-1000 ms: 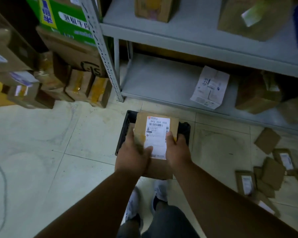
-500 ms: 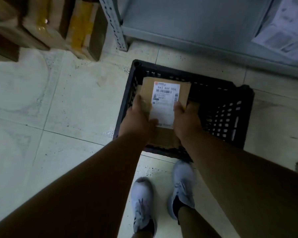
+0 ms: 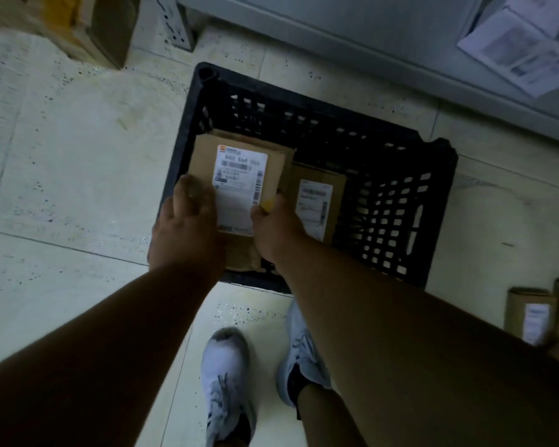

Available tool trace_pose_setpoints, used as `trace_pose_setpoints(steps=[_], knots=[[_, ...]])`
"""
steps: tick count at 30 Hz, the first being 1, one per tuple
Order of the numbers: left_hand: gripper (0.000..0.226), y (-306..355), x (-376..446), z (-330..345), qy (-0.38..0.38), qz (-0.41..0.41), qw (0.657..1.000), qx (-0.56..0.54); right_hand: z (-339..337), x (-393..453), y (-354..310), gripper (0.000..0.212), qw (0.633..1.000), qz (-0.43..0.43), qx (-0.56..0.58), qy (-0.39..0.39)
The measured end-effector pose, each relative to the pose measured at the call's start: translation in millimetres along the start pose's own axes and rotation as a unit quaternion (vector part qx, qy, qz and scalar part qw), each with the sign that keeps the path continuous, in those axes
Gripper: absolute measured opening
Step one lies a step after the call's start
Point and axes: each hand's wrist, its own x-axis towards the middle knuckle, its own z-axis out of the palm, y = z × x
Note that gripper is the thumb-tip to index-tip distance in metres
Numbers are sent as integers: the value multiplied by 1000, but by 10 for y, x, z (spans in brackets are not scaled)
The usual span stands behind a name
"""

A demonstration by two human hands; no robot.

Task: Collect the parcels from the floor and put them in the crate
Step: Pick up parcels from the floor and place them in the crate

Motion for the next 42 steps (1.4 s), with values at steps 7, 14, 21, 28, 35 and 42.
trace_pose_setpoints(steps=[7,14,21,28,35,42], knots=[[81,67,-11,103,31,79,996,19,-24,55,44,43,999,14,24,-42],[88,165,-32,138,1,72,997,39,-60,93,105,48,998,-6,-3,-68],[78,65,-24,149,14,106,993,48,10,55,130,48,999,-9,25,-41],[69,92,-50,135,39,44,997,-43,74,-62,115,68,989,22,144,-39],[85,271,-93,210,47,46,997,-36,54,-10,104,83,959,41,278,-29],[80,359,-75,107,118,5,986,-119,54,48,97,81,910,105,399,-45]])
